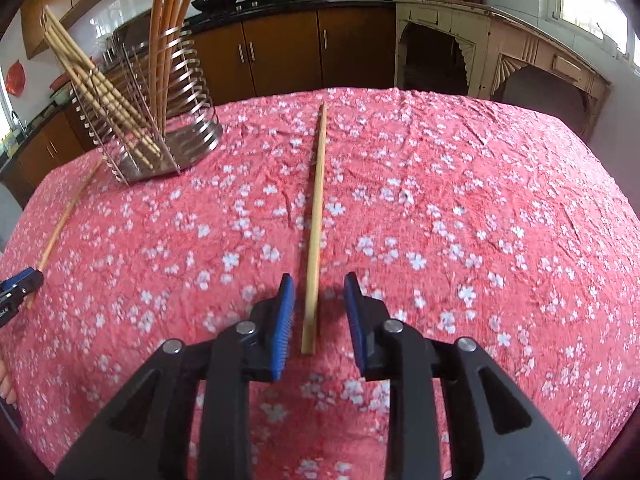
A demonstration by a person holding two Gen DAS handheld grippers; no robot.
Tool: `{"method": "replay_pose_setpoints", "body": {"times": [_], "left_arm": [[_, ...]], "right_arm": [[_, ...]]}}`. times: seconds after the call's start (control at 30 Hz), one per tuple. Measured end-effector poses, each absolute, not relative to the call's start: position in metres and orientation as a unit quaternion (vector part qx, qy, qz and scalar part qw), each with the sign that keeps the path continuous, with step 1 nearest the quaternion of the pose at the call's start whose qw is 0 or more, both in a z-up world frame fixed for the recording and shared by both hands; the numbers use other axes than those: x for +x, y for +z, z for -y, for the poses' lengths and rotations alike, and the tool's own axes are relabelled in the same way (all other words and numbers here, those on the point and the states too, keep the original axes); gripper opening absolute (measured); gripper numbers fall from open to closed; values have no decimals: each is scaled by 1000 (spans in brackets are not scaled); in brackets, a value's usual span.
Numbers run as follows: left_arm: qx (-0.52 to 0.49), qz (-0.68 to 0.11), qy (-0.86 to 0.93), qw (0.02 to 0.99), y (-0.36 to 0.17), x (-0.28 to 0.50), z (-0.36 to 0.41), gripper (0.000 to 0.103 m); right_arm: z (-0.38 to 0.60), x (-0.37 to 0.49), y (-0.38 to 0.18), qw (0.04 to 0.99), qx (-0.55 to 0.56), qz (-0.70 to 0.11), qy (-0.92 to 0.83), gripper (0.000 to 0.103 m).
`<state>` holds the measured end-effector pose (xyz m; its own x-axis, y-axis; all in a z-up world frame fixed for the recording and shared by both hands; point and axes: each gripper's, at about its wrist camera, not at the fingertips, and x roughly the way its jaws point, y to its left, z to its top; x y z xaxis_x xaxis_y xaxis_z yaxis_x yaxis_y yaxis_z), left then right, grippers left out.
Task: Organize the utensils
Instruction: 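Lower the left tool onto another chopstick while the right tool closes on a chopstick, then close the left tool on a bamboo chopstick and lift it while the right tool lifts its own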
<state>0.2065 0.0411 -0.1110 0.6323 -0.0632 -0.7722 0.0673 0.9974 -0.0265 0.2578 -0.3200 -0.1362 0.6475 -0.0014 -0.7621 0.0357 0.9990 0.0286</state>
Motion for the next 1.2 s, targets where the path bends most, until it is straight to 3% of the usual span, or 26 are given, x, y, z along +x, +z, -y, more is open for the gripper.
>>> {"method": "replay_pose_setpoints", "body": {"times": [0.1,0.17,0.23,0.43,0.7,0.83,1.2], "left_arm": [[5,-429,-35,903,-111,207,-41,44],[13,-432,-37,901,-112,208,-38,60],[27,-436,-35,899,-115,211,-33,66],[13,-437,-31,899,-116,211,-39,71],[19,-446,-31,894,-119,215,-36,87],[19,-454,-27,890,-122,220,-34,100],[-10,-448,-33,893,-119,210,-44,97]], "right_arm": [[320,255,-137,908,15,-419,-11,28],[321,255,-137,908,18,-419,-10,28],[320,255,-137,908,12,-419,-12,29],[316,255,-138,907,3,-420,-15,30],[316,255,-138,907,3,-420,-15,30],[316,255,-137,907,5,-420,-14,30],[317,245,-136,907,8,-420,-8,26]]}}
